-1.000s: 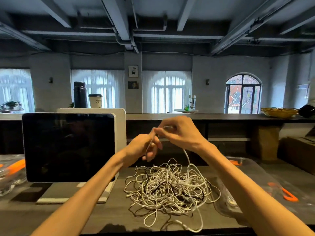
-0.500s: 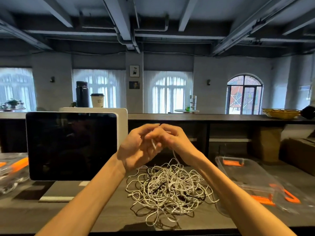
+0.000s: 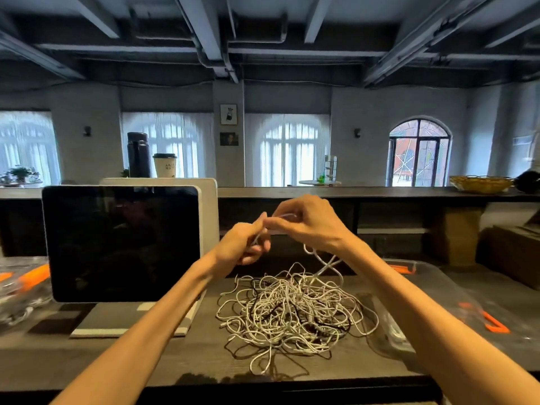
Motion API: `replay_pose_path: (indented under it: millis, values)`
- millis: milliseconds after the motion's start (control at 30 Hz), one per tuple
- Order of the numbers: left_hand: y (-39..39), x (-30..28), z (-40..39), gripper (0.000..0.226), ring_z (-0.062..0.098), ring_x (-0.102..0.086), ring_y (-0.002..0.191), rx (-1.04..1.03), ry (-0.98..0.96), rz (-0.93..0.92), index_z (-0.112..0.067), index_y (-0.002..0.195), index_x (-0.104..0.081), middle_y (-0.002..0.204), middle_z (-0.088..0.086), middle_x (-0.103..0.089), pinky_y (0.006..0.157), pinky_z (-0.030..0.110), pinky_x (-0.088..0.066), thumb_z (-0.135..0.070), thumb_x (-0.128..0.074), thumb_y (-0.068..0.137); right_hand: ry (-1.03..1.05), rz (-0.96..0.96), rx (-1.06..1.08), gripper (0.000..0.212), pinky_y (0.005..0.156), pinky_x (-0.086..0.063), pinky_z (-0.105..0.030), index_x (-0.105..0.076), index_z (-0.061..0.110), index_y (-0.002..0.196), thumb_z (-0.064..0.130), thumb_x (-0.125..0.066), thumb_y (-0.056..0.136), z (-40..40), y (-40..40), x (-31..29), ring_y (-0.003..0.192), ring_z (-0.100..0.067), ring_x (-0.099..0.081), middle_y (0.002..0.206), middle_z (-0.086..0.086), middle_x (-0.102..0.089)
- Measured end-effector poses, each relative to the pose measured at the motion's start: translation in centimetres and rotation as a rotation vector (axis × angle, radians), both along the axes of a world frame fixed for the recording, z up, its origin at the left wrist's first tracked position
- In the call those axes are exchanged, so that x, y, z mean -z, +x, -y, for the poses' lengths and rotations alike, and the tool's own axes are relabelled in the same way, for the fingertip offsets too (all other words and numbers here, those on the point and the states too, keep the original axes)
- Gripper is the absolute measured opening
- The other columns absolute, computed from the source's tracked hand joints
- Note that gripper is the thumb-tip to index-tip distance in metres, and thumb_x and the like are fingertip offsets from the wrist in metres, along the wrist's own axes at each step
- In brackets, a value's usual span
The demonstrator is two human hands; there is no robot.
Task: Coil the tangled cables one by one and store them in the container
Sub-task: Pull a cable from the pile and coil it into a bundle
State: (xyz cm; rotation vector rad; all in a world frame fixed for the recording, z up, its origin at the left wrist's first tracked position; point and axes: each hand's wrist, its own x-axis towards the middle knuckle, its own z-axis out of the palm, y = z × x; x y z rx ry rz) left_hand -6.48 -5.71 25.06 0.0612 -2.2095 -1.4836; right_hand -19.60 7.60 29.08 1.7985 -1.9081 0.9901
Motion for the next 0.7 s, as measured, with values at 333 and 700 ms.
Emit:
replay_pose_path:
  millis: [333,700]
  values:
    - [0.4,-2.1,-2.1,0.034,0.009,-0.040,0.058,0.664,0.945,-0.192,-0.014,0.076,-0.049,0.069,-0.001,-0.037,0.055,0.018,-0.035,-0.022,-0.036,0.107,0.087,0.616,-0.277,0.040,0.053,-0.031,-0.024,-0.059,0.025,0.073,0.029,-0.044,0.110,1.4,1.5,5.6,0.052,-0.004,-0.039,0.056,0.007,-0.046]
    - [-1.3,1.2,1.3,0.046,0.014,-0.055,0.053,-0.144,-0.205,0.054,-0.009,0.078,-0.060,0.067,0.007,-0.053,0.056,0.027,-0.048,-0.028,-0.034,0.110,0.086,0.015,-0.031,0.029,0.067,-0.040,-0.018,-0.071,0.029,0.087,0.043,-0.053,0.105,-0.1,0.3,2.7,0.070,0.001,-0.059,0.074,0.017,-0.063]
